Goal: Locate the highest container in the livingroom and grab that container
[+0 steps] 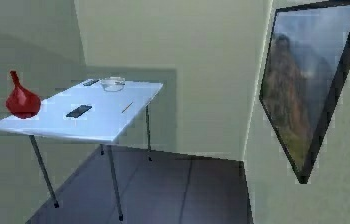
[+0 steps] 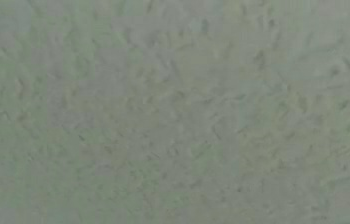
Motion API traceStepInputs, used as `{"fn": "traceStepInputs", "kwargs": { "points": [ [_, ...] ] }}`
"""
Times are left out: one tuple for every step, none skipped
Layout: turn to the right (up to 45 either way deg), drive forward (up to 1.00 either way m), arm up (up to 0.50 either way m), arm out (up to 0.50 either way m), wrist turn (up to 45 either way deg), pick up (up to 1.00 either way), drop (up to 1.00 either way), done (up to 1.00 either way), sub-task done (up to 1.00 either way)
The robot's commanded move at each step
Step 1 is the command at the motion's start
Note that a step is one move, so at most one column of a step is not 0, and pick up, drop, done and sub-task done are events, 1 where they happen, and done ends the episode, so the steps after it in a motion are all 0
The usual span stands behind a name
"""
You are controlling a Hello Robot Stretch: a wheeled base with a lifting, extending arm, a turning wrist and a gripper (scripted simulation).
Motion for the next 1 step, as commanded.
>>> {"fn": "traceStepInputs", "kwargs": {
  "points": [
    [-45.0,0.0,0.0,0.0,0.0,0.0,0.0,0.0,0.0]
  ]
}}
